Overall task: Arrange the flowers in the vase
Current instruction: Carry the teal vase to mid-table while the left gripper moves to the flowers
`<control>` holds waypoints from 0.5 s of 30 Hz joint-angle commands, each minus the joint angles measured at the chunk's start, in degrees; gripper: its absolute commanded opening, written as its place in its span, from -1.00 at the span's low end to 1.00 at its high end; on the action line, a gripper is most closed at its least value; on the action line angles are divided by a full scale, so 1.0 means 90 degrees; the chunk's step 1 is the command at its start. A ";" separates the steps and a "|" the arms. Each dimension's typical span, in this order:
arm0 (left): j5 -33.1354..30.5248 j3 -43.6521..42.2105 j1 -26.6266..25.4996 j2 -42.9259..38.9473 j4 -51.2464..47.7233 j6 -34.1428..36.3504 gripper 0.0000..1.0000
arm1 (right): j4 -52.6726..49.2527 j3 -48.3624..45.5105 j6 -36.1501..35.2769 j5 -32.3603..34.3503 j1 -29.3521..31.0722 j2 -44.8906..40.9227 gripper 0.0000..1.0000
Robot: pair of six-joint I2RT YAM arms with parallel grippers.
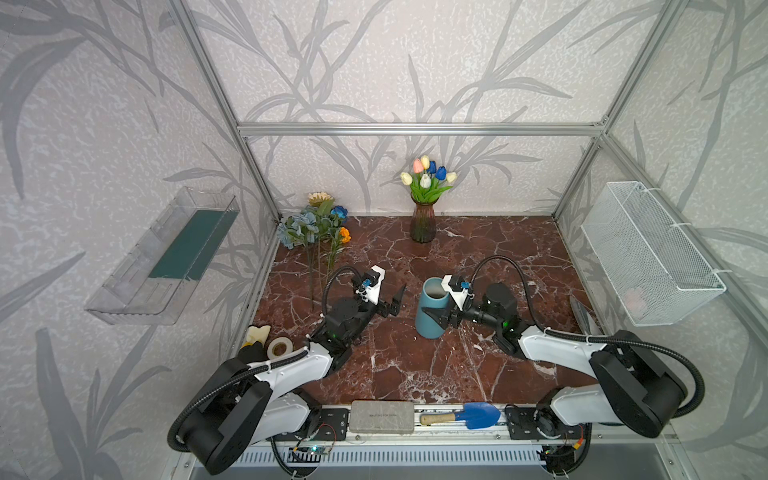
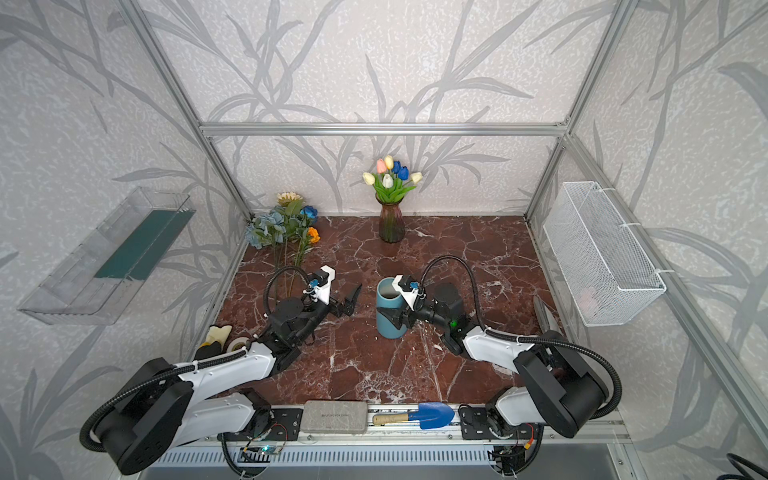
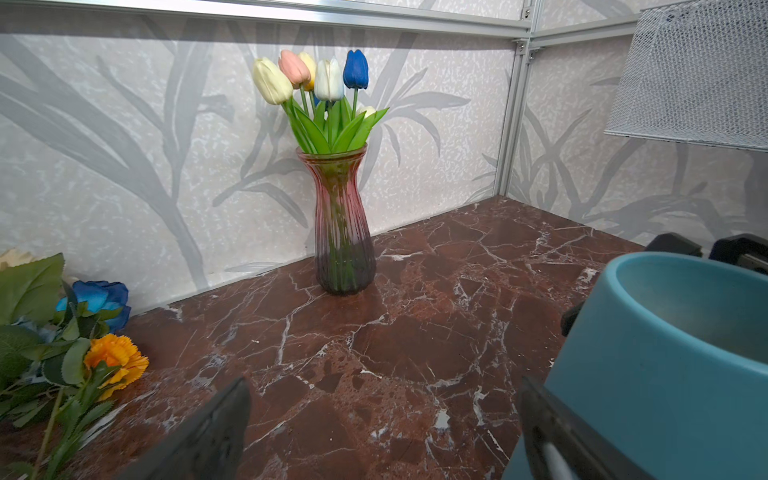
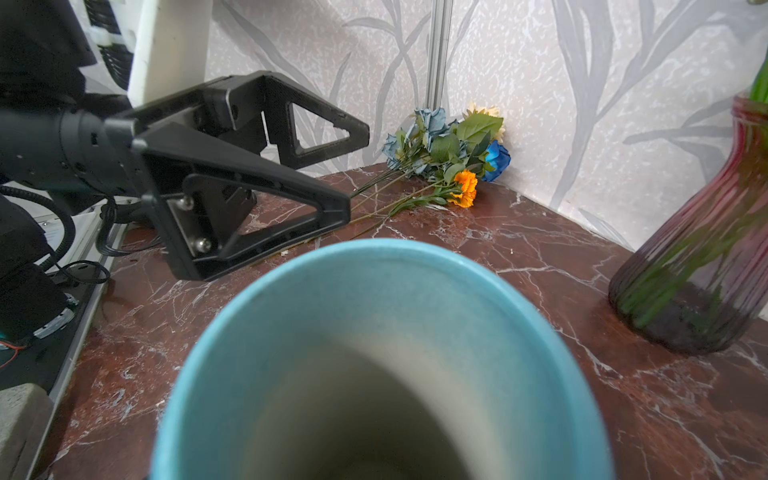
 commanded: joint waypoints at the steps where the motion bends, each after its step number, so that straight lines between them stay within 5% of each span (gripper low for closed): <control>1: -0.0307 0.0151 0.0025 -0.0026 -0.0104 0.0161 0.99 | 0.1000 0.0257 0.0070 -0.0186 0.0124 0.0055 -0.46; 4: -0.0772 0.0216 0.0084 -0.0048 -0.0153 -0.0168 0.99 | 0.1021 0.0284 0.0019 -0.0157 0.0137 0.0078 -0.31; 10: -0.0614 0.0485 0.0479 -0.0285 -0.0725 -0.0246 0.99 | 0.0506 0.0519 -0.0089 -0.0202 0.0137 0.0102 0.46; 11: -0.0579 0.0580 0.0596 -0.0338 -0.0927 -0.0334 0.99 | 0.0491 0.0525 -0.0070 -0.0147 0.0147 0.0083 0.59; 12: -0.0519 0.0663 0.0729 -0.0399 -0.1109 -0.0445 0.99 | 0.0495 0.0514 -0.0058 -0.0088 0.0151 0.0061 0.96; 15: -0.0460 0.0915 0.1123 -0.0555 -0.1635 -0.0749 0.99 | 0.0397 0.0477 -0.0153 0.0033 0.0146 -0.0049 0.98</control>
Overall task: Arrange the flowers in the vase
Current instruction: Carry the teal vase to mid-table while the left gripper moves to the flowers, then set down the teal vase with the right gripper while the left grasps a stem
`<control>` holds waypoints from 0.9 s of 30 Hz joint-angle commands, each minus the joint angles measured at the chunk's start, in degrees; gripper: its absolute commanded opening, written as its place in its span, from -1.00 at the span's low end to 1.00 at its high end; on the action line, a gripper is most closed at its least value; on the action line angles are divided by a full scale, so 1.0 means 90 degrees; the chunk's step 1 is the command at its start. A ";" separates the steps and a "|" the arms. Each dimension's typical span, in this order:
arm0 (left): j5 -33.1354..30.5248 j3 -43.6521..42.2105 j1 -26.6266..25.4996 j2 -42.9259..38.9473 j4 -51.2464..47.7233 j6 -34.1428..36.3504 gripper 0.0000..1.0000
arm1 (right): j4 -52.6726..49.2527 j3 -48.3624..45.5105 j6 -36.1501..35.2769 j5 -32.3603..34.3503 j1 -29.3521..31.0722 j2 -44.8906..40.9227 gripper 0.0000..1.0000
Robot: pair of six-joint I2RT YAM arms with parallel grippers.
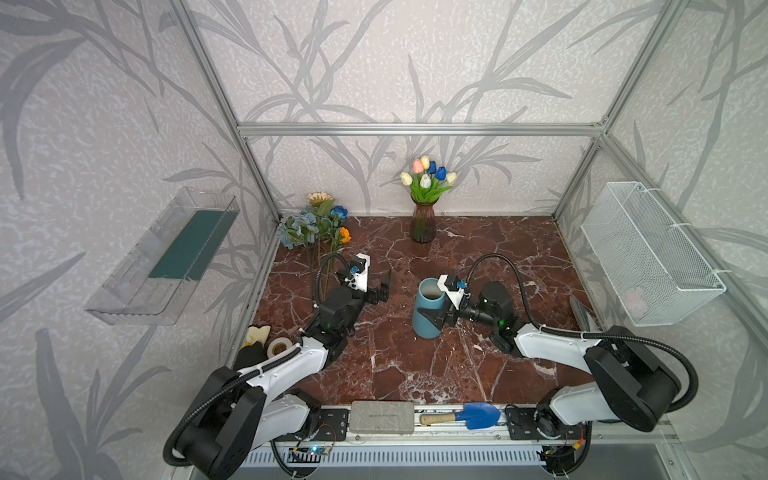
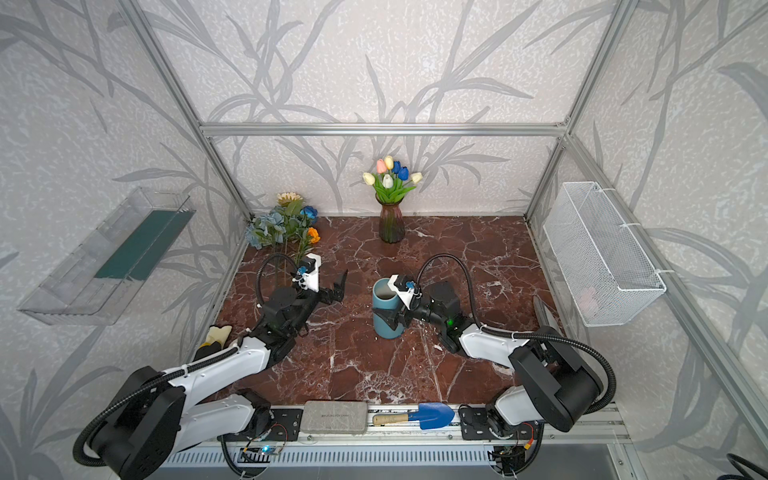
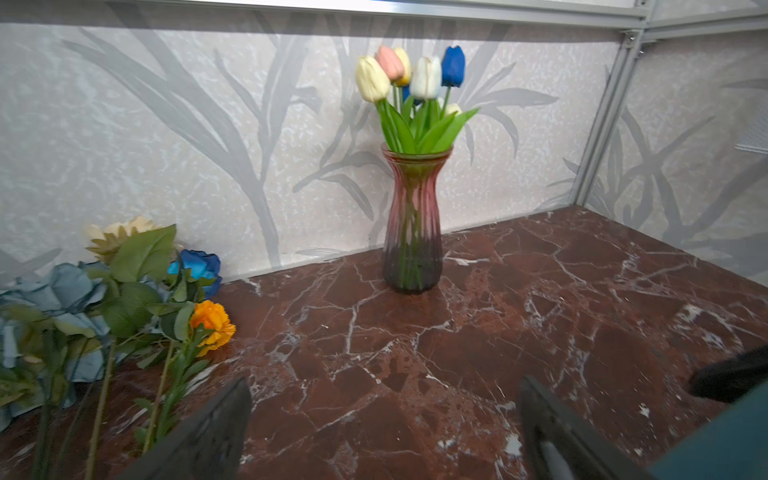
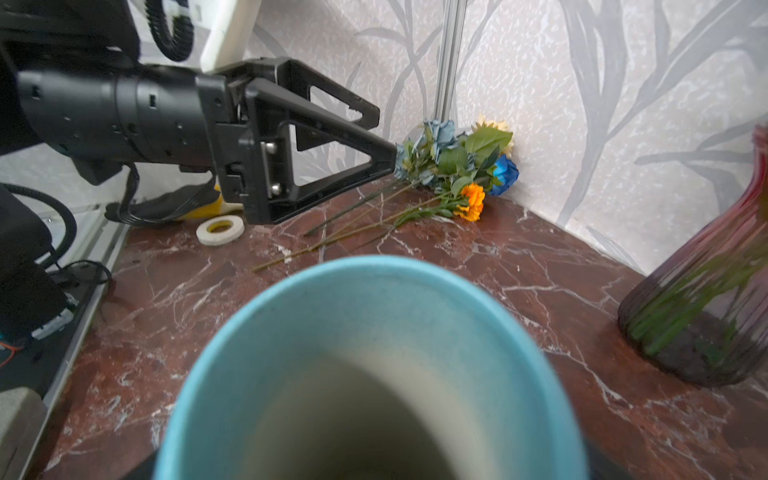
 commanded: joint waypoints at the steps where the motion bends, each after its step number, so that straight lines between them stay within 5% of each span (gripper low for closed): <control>1: -0.0062 0.0413 0.0342 -0.0277 -0.0751 -0.0424 0.99 | 0.0345 0.0179 -0.0120 0.0065 0.0037 -0.0227 0.98; 12: -0.1295 0.2929 0.1652 0.0783 -0.4755 -0.1197 0.97 | -0.0874 0.0144 -0.0187 -0.0043 0.0042 -0.2053 0.98; 14: -0.1123 0.3587 0.1987 0.1402 -0.5616 -0.1421 0.80 | -0.1290 0.0251 -0.0238 0.0052 0.0042 -0.2565 0.98; 18: -0.0586 0.4730 0.2461 0.2667 -0.6887 -0.1411 0.14 | -0.1603 0.0231 -0.0351 0.0575 0.0042 -0.3449 0.98; 22: -0.0558 0.5659 0.2718 0.3682 -0.7754 -0.1271 -0.24 | -0.0773 -0.0680 -0.0707 0.1152 0.0042 -0.4035 0.98; 27: -0.0569 0.6651 0.2835 0.4638 -0.8592 -0.0960 -0.13 | 0.0355 -0.1762 -0.0630 0.1760 0.0075 -0.4142 0.98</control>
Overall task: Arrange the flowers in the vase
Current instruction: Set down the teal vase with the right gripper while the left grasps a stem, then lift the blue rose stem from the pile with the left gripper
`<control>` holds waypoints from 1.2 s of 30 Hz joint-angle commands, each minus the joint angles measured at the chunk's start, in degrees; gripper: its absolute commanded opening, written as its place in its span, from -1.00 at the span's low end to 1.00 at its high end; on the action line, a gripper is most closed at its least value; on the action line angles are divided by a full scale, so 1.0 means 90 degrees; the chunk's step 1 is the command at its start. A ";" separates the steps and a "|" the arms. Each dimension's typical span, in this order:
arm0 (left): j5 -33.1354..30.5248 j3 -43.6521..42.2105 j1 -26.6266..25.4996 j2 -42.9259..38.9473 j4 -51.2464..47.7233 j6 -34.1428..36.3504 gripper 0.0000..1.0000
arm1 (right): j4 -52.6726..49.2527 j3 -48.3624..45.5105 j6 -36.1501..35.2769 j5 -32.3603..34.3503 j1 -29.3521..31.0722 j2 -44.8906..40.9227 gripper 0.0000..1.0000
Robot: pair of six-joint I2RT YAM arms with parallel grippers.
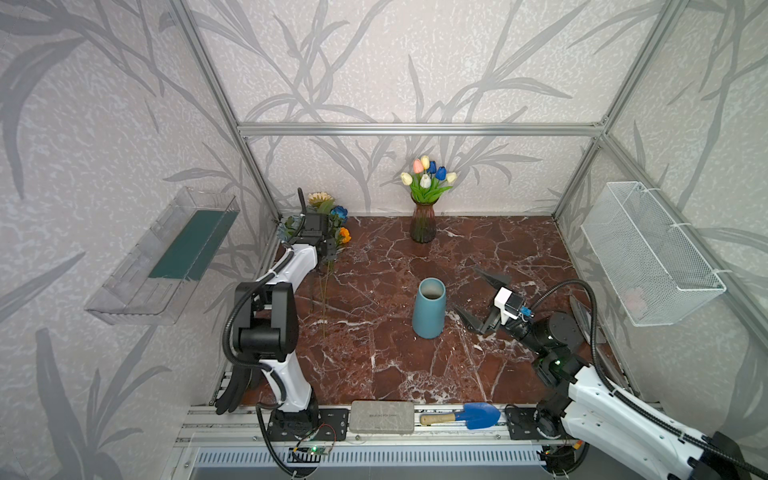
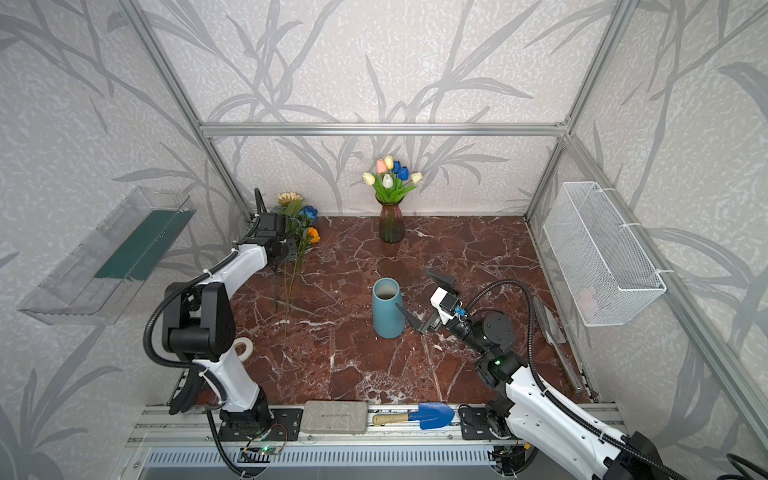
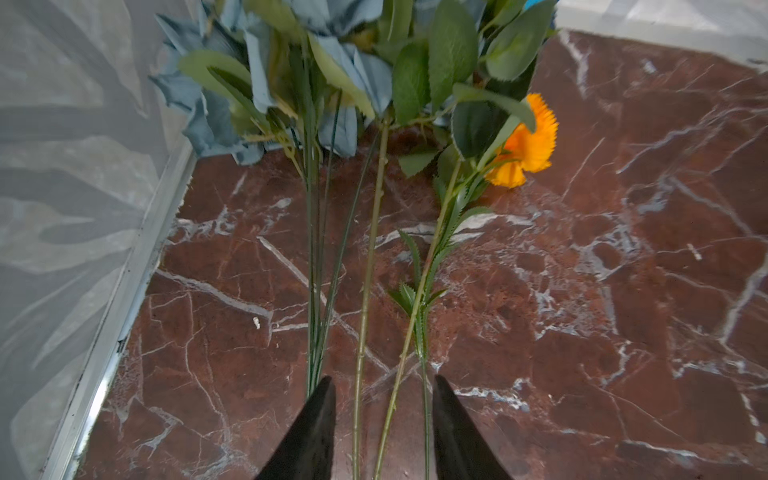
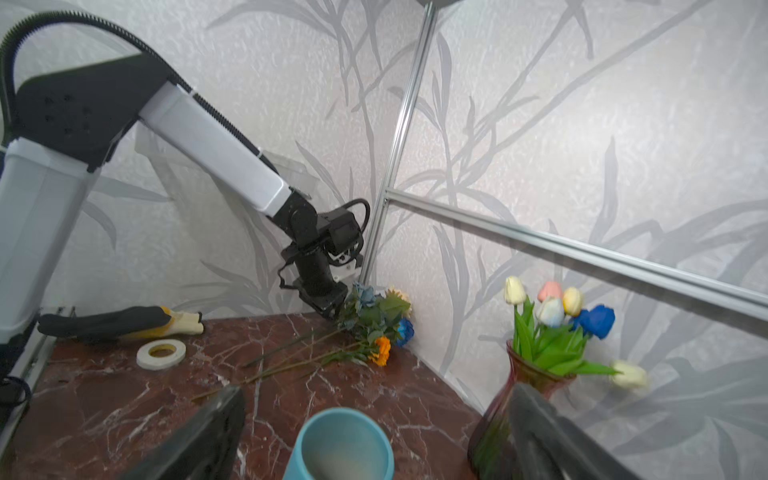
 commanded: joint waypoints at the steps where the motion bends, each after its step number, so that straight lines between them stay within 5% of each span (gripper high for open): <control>1: 0.0074 0.0748 0.0028 0.0404 -0.1186 0.0228 -0.12 | 0.0837 -0.0556 0.0022 0.0615 0.0080 0.0125 0.98; 4: 0.0547 0.1529 -0.0001 0.1063 -0.1933 0.0609 -0.05 | 0.1215 -0.0892 0.0096 0.0759 0.0209 0.0311 0.98; 14: 0.0467 0.2582 -0.0011 0.2229 -0.2353 0.0843 -0.06 | 0.1364 -0.1203 0.0126 0.0906 0.0374 0.0236 0.98; 26: 0.0534 0.3086 0.0047 0.2772 -0.2579 0.1027 -0.62 | 0.1115 -0.1253 0.0115 0.0974 0.0374 -0.0062 0.98; 36: 0.0890 0.2278 0.0028 0.1993 -0.2130 0.1059 -0.96 | 0.1124 -0.1245 0.0098 0.0993 0.0374 0.0000 0.98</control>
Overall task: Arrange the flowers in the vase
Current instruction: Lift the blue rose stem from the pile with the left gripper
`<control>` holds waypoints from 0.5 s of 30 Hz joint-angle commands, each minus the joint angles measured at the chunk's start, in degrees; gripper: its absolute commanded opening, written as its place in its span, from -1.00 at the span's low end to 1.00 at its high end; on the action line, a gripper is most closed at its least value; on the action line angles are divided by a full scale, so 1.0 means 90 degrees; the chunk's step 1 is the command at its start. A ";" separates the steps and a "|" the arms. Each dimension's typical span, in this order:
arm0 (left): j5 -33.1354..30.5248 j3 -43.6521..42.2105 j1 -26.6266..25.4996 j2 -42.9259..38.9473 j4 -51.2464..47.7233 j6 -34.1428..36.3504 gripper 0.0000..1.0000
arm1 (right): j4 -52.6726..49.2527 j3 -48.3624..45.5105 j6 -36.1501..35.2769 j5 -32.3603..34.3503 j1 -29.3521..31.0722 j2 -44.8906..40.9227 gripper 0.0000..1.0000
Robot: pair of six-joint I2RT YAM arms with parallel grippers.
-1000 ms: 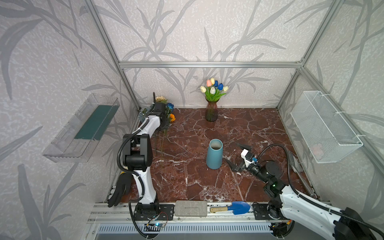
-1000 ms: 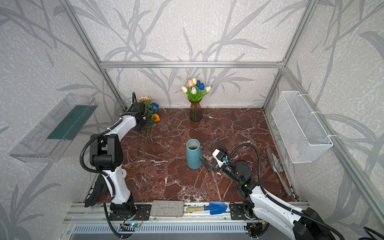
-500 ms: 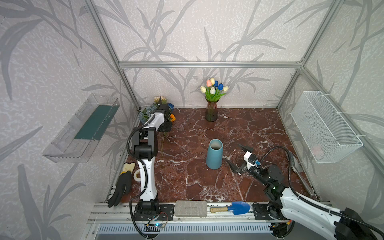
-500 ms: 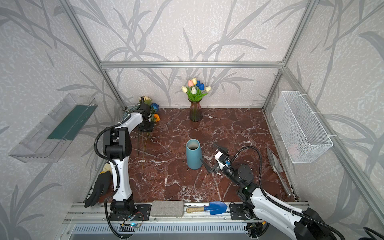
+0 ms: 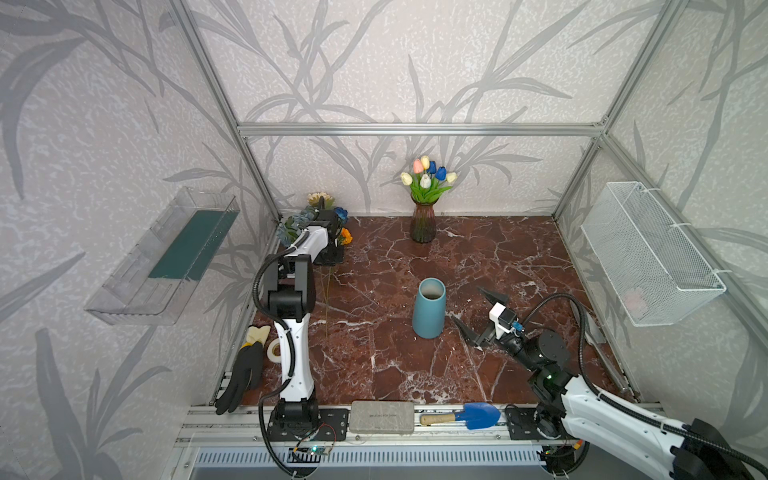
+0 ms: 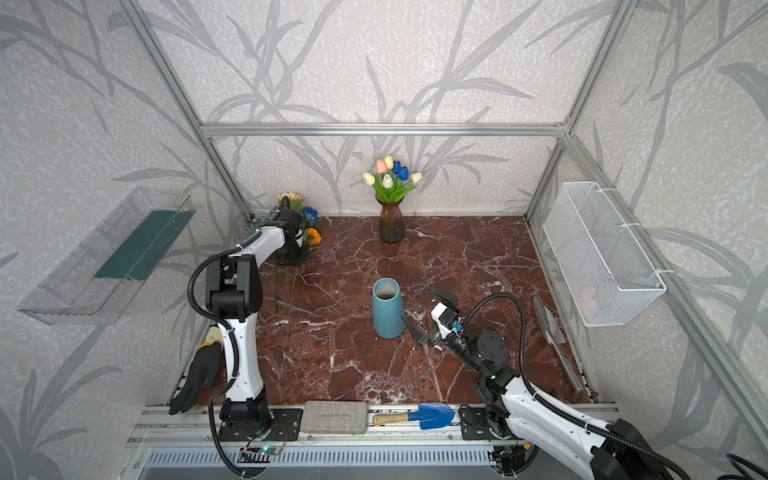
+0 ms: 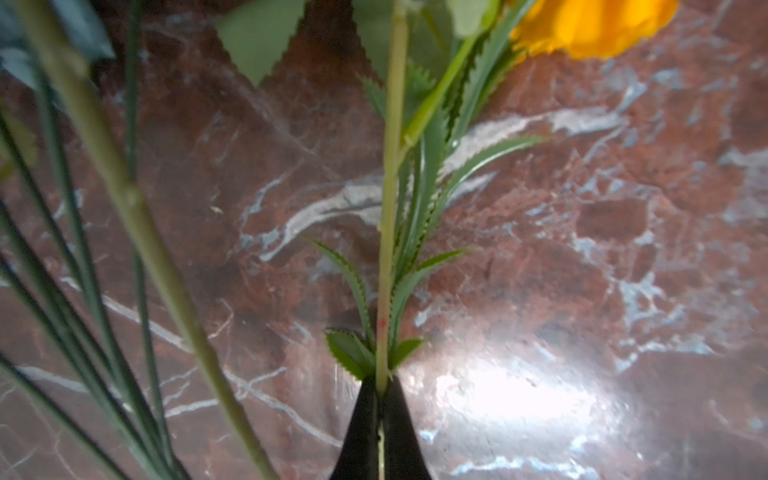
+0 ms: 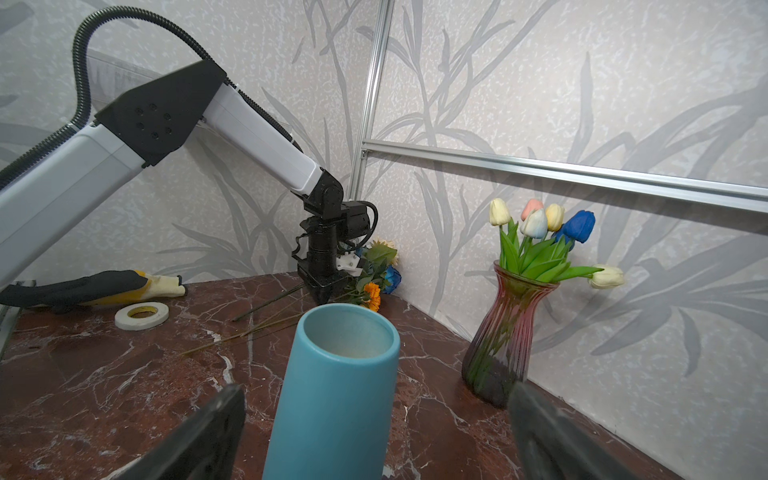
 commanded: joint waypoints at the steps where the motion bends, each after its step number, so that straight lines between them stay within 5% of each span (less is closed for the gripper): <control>1: 0.0180 -0.0264 0.0001 -0.0554 0.0034 0.0026 -1.00 | 0.0143 -0.0092 0.0014 0.0105 0.0041 -0.0007 0.98; 15: 0.0684 -0.1768 -0.0488 -0.2433 0.1137 -0.0508 -1.00 | 0.0219 -0.0093 0.0066 0.0093 0.0041 0.0071 0.98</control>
